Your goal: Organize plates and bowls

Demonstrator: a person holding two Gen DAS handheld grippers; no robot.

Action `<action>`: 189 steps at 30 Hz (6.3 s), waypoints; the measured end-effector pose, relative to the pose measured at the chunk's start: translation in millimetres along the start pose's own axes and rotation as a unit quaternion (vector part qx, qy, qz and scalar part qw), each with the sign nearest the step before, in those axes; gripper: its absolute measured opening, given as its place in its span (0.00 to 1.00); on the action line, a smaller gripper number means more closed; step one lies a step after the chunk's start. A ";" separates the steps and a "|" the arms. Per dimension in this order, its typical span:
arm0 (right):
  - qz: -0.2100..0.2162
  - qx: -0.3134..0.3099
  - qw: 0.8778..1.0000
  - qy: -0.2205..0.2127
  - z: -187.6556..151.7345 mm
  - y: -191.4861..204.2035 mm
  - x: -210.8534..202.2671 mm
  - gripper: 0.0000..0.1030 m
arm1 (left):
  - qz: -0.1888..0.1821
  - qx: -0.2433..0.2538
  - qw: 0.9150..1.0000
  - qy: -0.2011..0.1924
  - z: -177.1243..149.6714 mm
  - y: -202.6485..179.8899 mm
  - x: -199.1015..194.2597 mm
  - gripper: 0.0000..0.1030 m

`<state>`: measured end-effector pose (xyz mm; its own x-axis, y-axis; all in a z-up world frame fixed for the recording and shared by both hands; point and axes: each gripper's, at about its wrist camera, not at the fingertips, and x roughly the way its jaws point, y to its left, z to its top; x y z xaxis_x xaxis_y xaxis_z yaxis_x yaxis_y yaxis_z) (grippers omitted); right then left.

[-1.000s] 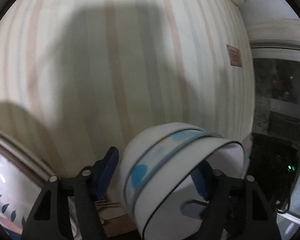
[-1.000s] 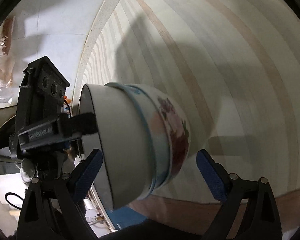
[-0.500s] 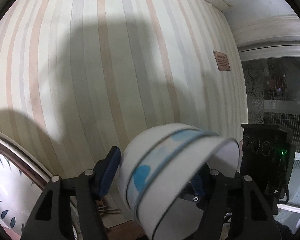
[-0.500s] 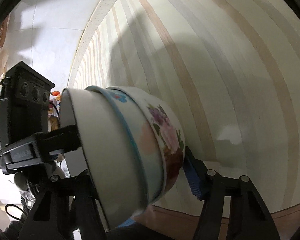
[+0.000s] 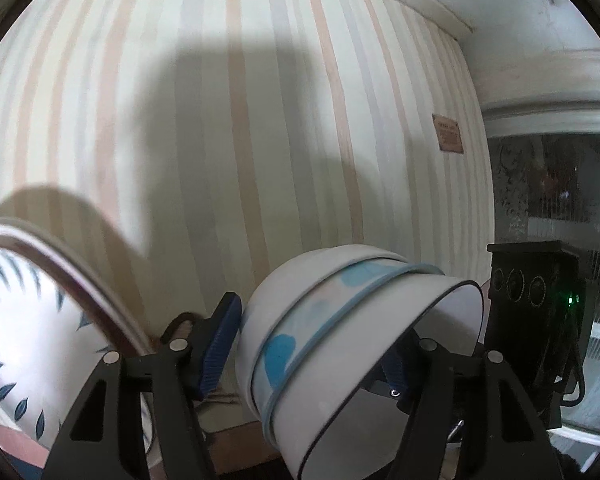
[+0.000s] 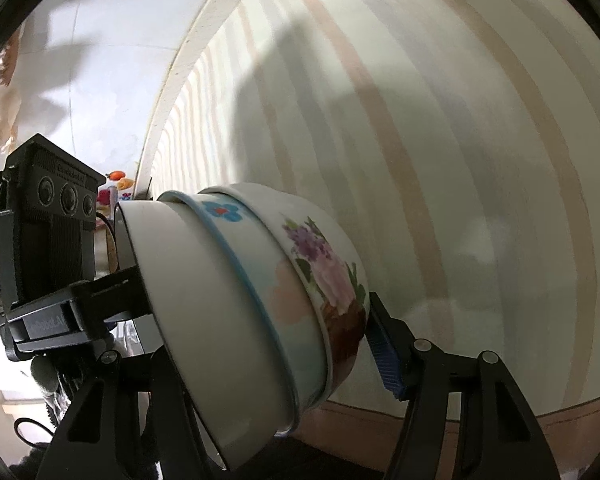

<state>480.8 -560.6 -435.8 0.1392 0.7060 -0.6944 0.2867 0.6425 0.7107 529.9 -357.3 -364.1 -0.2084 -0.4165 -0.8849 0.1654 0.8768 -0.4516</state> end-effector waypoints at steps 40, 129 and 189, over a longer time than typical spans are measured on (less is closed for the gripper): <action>-0.033 -0.102 0.989 0.104 -23.6 176.0 165.4 0.63 | -0.004 -0.137 0.989 -0.061 -48.9 177.4 -88.4 0.60; -0.247 -0.318 0.842 -0.360 -473.4 332.6 -158.4 0.99 | 0.246 -0.033 0.851 -0.463 -473.5 -2.6 -294.3 1.00; -0.266 -0.302 0.835 -0.375 -534.7 336.2 -158.5 1.00 | 0.238 -0.011 0.856 -0.458 -537.8 9.7 -305.8 1.00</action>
<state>48.3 -297.1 -26.4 0.7639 0.0330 -0.6445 -0.0011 0.9988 0.0498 76.8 -92.1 -36.7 0.7230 -0.0157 -0.6907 0.0009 0.9998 -0.0218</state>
